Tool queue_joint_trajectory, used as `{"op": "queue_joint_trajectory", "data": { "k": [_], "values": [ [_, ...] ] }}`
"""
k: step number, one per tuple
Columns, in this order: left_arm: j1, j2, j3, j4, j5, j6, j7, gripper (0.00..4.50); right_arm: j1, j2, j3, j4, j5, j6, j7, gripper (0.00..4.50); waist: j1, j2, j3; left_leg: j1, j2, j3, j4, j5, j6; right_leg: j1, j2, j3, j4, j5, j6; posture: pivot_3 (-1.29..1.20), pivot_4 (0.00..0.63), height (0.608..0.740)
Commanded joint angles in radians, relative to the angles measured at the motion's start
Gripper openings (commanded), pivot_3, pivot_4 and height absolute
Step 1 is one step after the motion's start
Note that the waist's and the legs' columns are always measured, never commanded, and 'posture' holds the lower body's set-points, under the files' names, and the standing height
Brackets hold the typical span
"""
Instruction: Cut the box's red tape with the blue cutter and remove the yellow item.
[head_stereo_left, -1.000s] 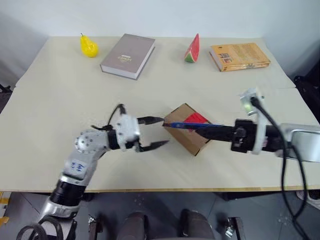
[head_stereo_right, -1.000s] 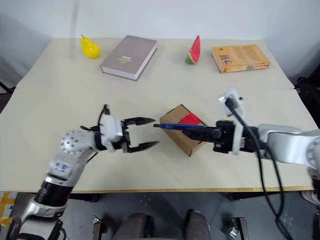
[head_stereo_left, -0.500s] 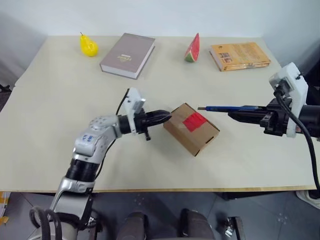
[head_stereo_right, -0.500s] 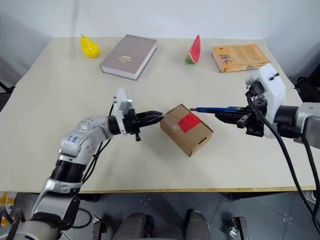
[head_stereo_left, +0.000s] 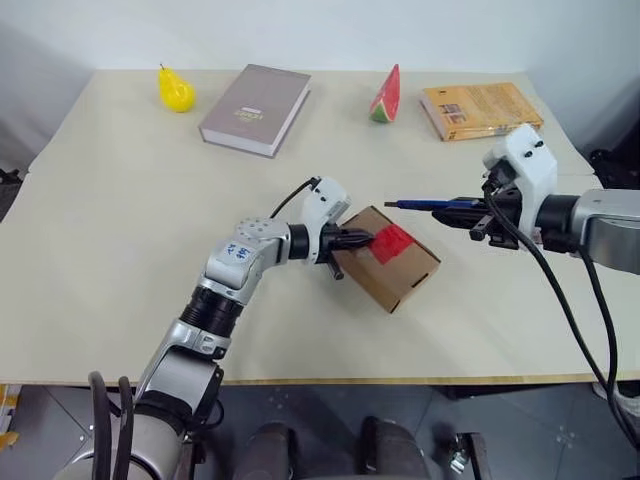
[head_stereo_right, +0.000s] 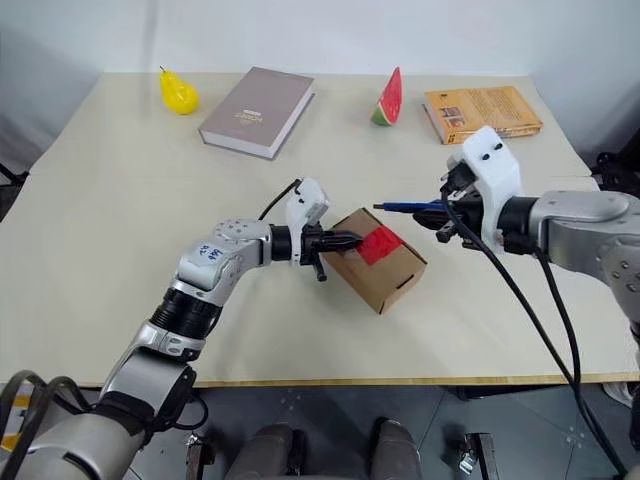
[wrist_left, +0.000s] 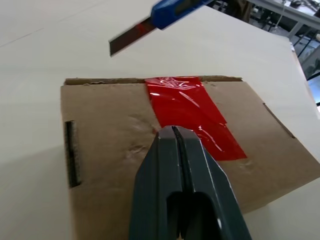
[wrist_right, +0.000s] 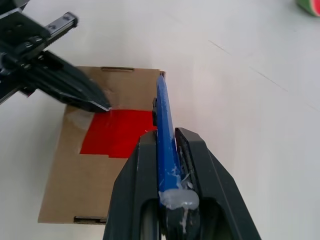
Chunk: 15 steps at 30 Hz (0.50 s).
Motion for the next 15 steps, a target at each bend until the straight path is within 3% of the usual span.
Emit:
{"op": "queue_joint_trajectory", "data": {
  "k": [1, 15],
  "values": [
    [-0.007, -0.006, 0.005, -0.022, 0.015, 0.006, 0.003, 0.0, -0.029, 0.006, -0.01, 0.005, -0.056, 0.004, 0.046, 0.15, -0.001, 0.0, 0.0, 0.0, 0.0, 0.0, 0.0, 0.0, 0.0, 0.0, 0.0, 0.0, 0.0, 0.0, 0.0, 0.0, 0.15, 0.74],
    [0.034, -0.023, 0.005, -0.076, 0.027, 0.029, 0.01, 0.0, -0.015, 0.057, -0.014, 0.009, -0.171, 0.049, 0.151, 0.15, -0.001, 0.0, 0.0, 0.0, 0.0, 0.0, 0.0, 0.0, 0.0, 0.0, 0.0, 0.0, 0.001, 0.0, 0.0, 0.0, 0.15, 0.74]
  ]
}}
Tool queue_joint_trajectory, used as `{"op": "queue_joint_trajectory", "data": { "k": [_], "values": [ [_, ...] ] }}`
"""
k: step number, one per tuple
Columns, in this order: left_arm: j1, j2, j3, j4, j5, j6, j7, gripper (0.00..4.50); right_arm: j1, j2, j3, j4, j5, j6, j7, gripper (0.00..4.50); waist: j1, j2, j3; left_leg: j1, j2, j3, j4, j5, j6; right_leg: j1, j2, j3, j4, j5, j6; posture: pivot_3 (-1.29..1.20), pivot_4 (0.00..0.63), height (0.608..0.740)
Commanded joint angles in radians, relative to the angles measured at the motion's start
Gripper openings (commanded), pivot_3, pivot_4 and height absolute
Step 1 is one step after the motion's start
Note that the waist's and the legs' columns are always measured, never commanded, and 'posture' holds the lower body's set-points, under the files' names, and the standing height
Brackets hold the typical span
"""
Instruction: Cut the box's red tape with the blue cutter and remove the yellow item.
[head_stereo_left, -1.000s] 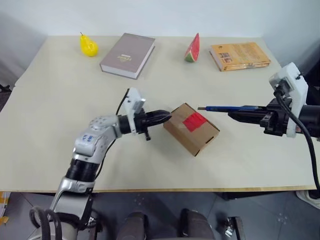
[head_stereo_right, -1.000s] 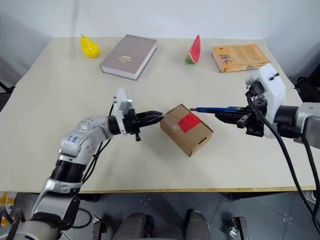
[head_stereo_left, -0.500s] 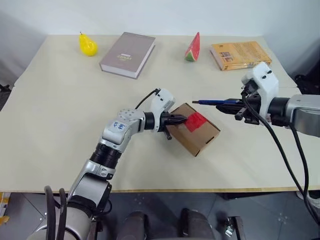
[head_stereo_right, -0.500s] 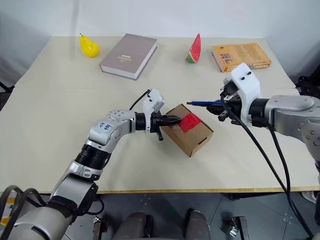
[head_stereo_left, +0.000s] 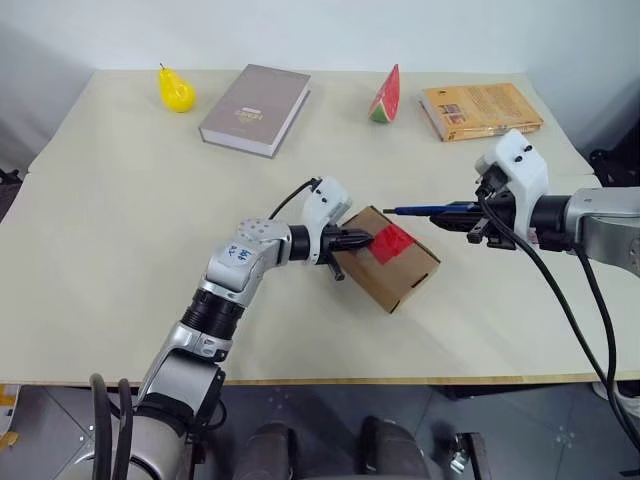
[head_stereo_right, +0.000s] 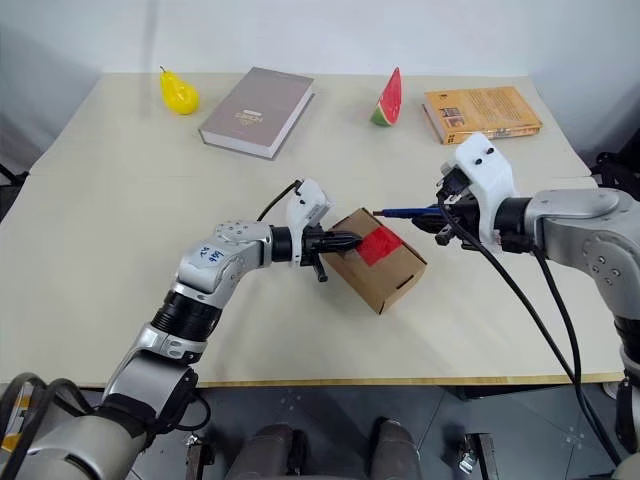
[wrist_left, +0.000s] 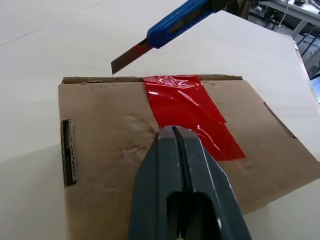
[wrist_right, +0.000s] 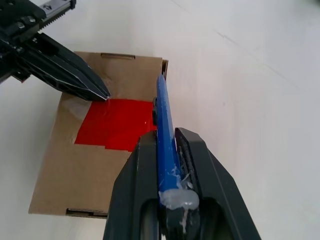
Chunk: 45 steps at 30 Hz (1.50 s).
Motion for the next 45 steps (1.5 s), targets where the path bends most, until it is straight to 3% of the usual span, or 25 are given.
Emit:
{"op": "queue_joint_trajectory", "data": {
  "k": [1, 11, 27, 45],
  "values": [
    [0.01, -0.01, -0.003, -0.029, 0.004, 0.006, 0.002, 0.0, 0.001, 0.009, -0.024, -0.013, -0.025, 0.005, 0.021, 0.15, 0.0, 0.0, 0.0, 0.0, 0.0, 0.0, 0.0, 0.0, 0.0, 0.0, 0.0, 0.0, 0.0, 0.0, 0.0, 0.0, 0.15, 0.74],
    [0.012, -0.013, -0.003, -0.031, 0.012, 0.007, 0.0, 0.0, 0.05, 0.008, -0.037, -0.011, -0.083, 0.003, 0.07, 0.15, 0.0, 0.0, 0.0, 0.0, 0.0, 0.0, 0.0, 0.0, 0.0, 0.0, 0.0, 0.0, 0.001, 0.0, 0.0, 0.0, 0.15, 0.74],
    [0.022, -0.01, -0.001, -0.042, 0.015, 0.015, 0.002, 0.0, 0.001, 0.078, -0.052, 0.034, -0.151, -0.03, 0.087, 0.15, -0.002, 0.0, 0.0, 0.0, 0.0, 0.0, 0.001, 0.0, 0.0, 0.0, 0.0, 0.0, 0.002, 0.0, 0.0, 0.0, 0.15, 0.74],
    [0.02, -0.01, -0.001, -0.032, 0.022, 0.009, 0.003, 0.0, 0.013, 0.074, -0.058, 0.047, -0.176, -0.043, 0.129, 0.15, -0.002, 0.0, 0.0, 0.0, 0.0, 0.0, 0.001, 0.0, 0.0, 0.0, 0.0, 0.0, 0.002, 0.0, 0.0, 0.0, 0.15, 0.74]
  ]
}}
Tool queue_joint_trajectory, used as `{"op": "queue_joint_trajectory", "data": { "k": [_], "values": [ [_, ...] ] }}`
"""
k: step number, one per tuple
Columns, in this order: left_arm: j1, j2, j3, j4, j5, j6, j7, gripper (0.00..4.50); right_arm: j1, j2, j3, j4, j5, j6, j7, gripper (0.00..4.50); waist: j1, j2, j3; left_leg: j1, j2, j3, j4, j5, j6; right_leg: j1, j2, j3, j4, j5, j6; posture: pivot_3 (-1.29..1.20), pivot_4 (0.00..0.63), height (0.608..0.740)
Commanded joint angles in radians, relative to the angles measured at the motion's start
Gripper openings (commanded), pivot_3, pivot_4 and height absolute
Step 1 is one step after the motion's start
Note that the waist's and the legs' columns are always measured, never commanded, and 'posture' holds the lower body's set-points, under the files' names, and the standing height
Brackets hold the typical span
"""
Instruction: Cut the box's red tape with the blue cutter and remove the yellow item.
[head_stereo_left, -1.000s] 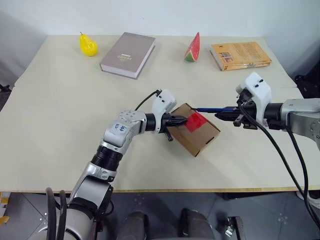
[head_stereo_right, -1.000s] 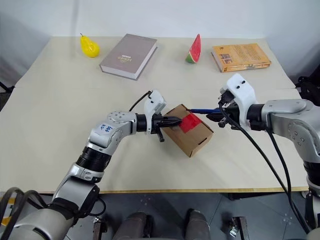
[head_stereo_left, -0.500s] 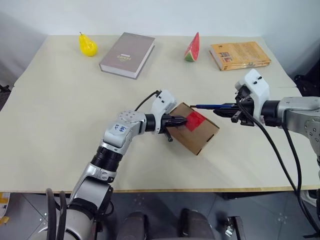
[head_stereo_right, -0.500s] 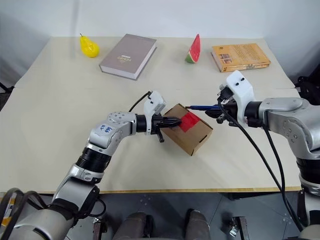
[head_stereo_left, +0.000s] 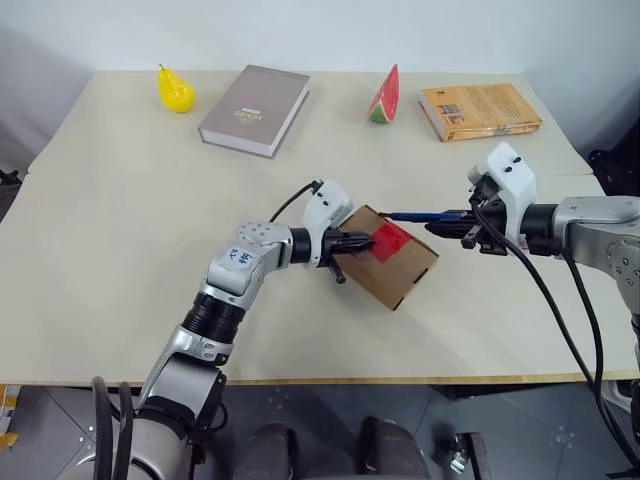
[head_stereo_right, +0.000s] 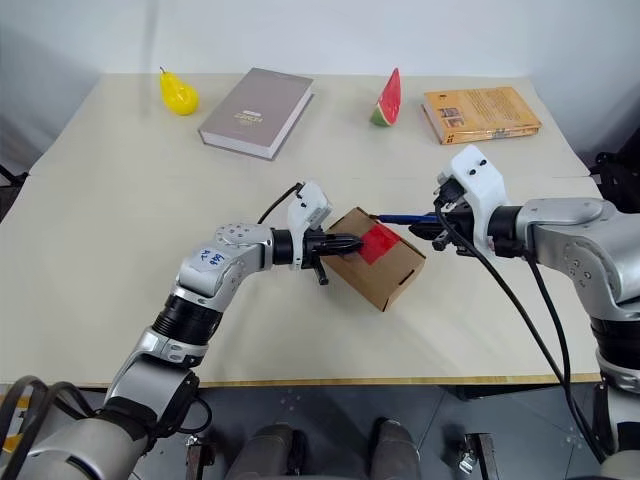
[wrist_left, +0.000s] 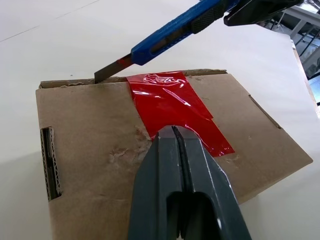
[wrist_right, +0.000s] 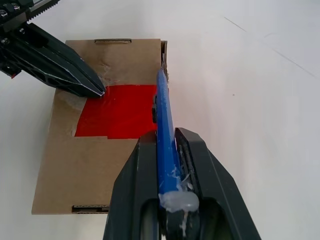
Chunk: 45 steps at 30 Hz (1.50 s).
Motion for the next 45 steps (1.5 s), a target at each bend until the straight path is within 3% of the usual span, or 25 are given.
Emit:
{"op": "queue_joint_trajectory", "data": {
  "k": [1, 25, 35, 45],
  "values": [
    [0.01, -0.003, -0.005, -0.018, 0.01, -0.001, 0.003, 0.0, -0.012, -0.014, -0.039, 0.003, -0.018, -0.015, 0.021, 0.15, 0.0, 0.0, 0.0, 0.0, 0.0, 0.0, 0.0, 0.0, 0.0, 0.0, 0.0, 0.0, 0.0, 0.0, 0.0, 0.0, 0.15, 0.74],
    [0.018, 0.0, -0.008, -0.009, 0.025, -0.013, 0.003, 0.0, -0.008, -0.062, -0.015, 0.078, -0.125, -0.076, 0.177, 0.15, 0.0, 0.0, 0.0, 0.0, 0.0, 0.0, 0.001, 0.0, 0.0, 0.0, 0.0, 0.0, 0.001, 0.0, 0.0, 0.0, 0.15, 0.74],
    [0.024, -0.003, -0.012, -0.015, 0.027, -0.021, -0.002, 0.0, -0.08, -0.011, -0.071, 0.118, -0.109, -0.086, 0.159, 0.15, -0.001, 0.0, 0.0, 0.0, 0.0, 0.0, 0.001, 0.0, 0.0, 0.0, 0.0, 0.0, 0.001, 0.0, 0.0, 0.0, 0.15, 0.74],
    [0.025, 0.0, -0.014, -0.02, 0.028, -0.018, -0.007, 0.0, -0.033, 0.01, -0.053, 0.077, -0.102, -0.06, 0.153, 0.15, -0.001, 0.0, 0.0, 0.0, 0.0, 0.0, 0.001, 0.0, 0.0, 0.0, 0.0, 0.0, 0.001, 0.0, 0.0, 0.0, 0.15, 0.74]
  ]
}}
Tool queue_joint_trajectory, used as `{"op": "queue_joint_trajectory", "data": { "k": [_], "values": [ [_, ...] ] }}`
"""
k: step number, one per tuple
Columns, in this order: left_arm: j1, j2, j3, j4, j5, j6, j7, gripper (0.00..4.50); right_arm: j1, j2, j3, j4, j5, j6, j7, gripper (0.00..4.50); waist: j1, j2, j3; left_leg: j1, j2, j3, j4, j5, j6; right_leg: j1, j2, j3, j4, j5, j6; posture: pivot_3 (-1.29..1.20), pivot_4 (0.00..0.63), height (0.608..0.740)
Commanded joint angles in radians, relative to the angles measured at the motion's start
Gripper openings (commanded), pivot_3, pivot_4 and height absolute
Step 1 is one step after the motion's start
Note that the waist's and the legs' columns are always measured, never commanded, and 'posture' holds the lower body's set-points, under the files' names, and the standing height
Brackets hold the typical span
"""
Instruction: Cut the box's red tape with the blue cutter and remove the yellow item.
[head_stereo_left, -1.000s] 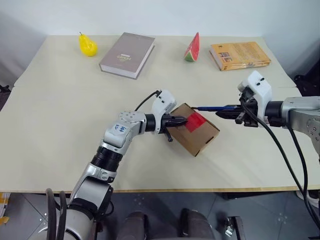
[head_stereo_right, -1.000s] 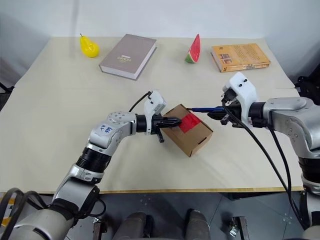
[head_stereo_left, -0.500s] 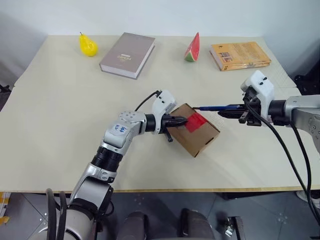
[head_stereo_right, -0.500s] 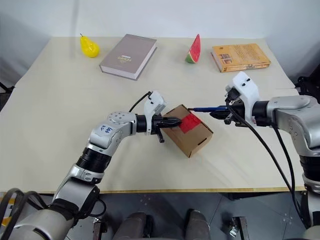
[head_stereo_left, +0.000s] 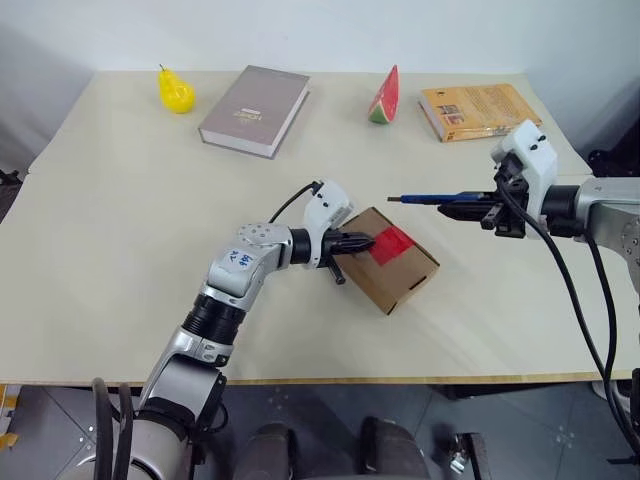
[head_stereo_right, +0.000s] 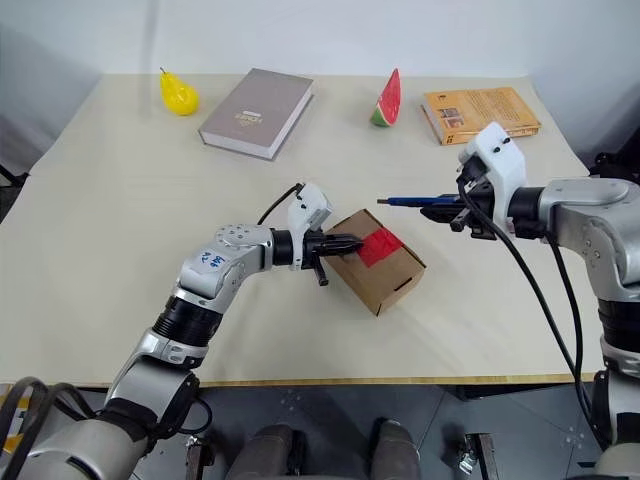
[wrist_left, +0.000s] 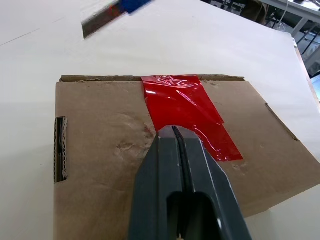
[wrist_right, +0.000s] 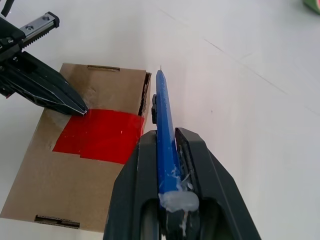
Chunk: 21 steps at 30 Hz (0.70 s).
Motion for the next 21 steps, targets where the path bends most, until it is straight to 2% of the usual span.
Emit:
{"op": "queue_joint_trajectory", "data": {
  "k": [1, 13, 21],
  "values": [
    [0.017, 0.002, -0.013, -0.021, 0.011, 0.004, -0.002, 0.0, 0.007, 0.0, -0.022, -0.038, 0.002, 0.004, -0.005, 0.15, 0.0, 0.0, 0.0, 0.0, 0.0, 0.0, 0.0, 0.0, 0.0, 0.0, 0.0, 0.0, 0.0, 0.0, 0.0, 0.0, 0.15, 0.74],
    [0.017, 0.008, -0.015, -0.027, 0.012, 0.008, -0.006, 0.0, 0.067, 0.002, -0.024, -0.06, 0.002, 0.017, -0.007, 0.15, 0.0, 0.0, 0.0, 0.0, 0.0, 0.0, 0.0, 0.0, 0.0, 0.0, 0.0, 0.0, 0.0, 0.0, 0.0, 0.0, 0.15, 0.74],
    [0.018, 0.009, -0.017, -0.025, 0.015, 0.008, -0.004, 0.0, 0.051, -0.005, -0.024, -0.05, -0.002, 0.012, 0.0, 0.15, -0.001, 0.0, 0.0, 0.0, 0.0, 0.0, 0.0, 0.0, 0.0, 0.0, 0.0, 0.0, 0.001, 0.0, 0.0, 0.0, 0.15, 0.74]
  ]
}}
